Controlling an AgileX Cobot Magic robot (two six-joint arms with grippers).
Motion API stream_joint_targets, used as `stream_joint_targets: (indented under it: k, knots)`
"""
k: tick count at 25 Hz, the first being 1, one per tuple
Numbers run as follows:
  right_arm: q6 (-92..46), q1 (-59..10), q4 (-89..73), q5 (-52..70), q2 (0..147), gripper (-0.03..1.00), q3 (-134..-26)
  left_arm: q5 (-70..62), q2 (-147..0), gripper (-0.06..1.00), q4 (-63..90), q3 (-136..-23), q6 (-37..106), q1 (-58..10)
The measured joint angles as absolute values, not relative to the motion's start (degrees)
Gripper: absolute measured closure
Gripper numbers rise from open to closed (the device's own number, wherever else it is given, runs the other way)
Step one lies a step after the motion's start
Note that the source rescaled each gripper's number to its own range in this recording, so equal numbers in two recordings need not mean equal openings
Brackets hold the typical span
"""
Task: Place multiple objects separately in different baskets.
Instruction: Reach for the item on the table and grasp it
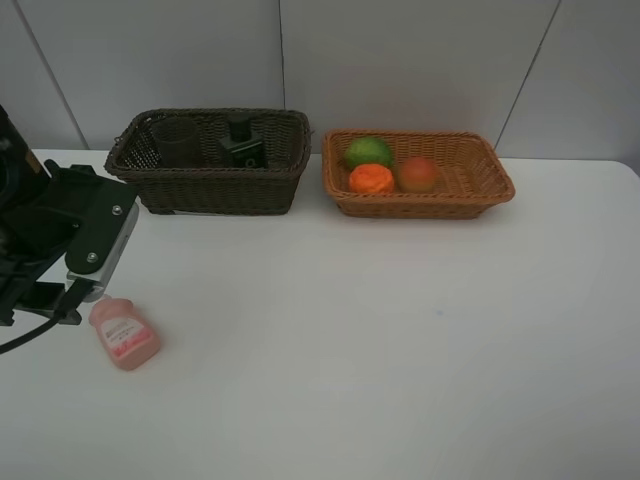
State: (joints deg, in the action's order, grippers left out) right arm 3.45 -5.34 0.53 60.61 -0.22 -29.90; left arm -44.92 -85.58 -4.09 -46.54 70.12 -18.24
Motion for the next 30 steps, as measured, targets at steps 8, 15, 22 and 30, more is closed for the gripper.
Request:
stream_joint_targets:
  k: [8,15,22,30]
  knots:
    - [3.45,-5.34,0.53,60.61,-0.22,0.10,-29.90,-40.99,-85.58,-0.02,4.53,-46.47,77.06,-17.50]
    - [3.45,-5.34,0.53,60.61,-0.22,0.10,-29.90,-41.27,-85.48,-0.02,5.61,-42.87,78.53,-17.50]
    - [3.45,-5.34,0.53,60.61,-0.22,0.10,-29.90,-40.78,-85.48,-0.02,1.94,-42.37,89.23,-17.50]
    - [3.45,-5.34,0.53,60.61,-0.22,0.10,-29.90,-44.87,-90.01,-0.02,-7.82,-42.58,99.72,-16.82]
